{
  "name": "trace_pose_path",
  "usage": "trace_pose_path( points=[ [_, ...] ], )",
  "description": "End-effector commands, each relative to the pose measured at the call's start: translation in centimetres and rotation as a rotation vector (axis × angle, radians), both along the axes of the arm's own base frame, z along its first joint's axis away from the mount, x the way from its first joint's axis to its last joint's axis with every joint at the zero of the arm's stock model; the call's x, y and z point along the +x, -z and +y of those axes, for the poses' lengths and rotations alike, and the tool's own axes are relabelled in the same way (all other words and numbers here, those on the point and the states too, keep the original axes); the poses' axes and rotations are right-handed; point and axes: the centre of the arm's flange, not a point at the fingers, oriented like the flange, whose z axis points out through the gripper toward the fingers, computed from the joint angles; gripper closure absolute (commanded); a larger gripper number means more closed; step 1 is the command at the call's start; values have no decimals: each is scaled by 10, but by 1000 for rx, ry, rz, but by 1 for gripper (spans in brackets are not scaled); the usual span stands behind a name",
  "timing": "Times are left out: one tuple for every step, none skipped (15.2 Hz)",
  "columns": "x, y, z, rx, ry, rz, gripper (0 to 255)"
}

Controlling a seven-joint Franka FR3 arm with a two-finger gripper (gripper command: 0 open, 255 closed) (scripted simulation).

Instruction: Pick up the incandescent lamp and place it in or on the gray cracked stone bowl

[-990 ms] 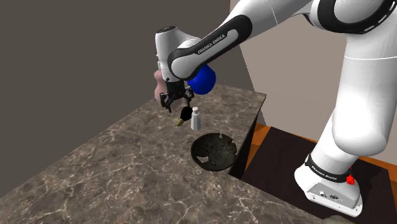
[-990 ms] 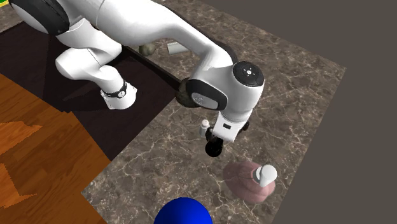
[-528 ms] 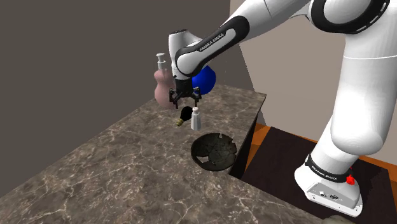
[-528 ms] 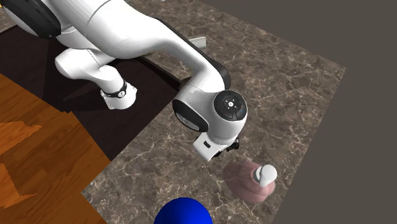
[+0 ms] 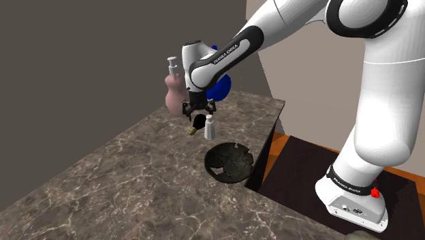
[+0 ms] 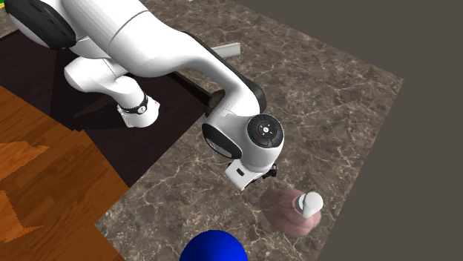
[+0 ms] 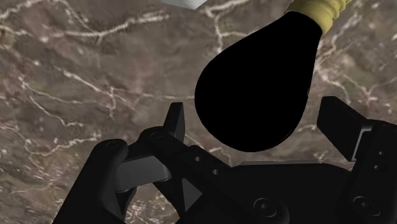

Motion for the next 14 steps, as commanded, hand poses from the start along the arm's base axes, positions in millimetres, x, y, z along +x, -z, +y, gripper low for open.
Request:
trace_pose_path(
  points=[
    [0,0,0,0,0,0,0],
    [0,0,0,0,0,0,0],
    [0,0,0,0,0,0,0],
    [0,0,0,0,0,0,0],
    [0,0,0,0,0,0,255],
    [0,0,0,0,0,0,255],
    [0,0,0,0,0,0,255],
    [0,0,0,0,0,0,255],
    [0,0,0,0,0,0,255],
    [0,0,0,0,0,0,255],
    [0,0,0,0,0,0,255],
    [0,0,0,0,0,0,255],
    [0,0,0,0,0,0,255],
    [0,0,0,0,0,0,255]
  ],
)
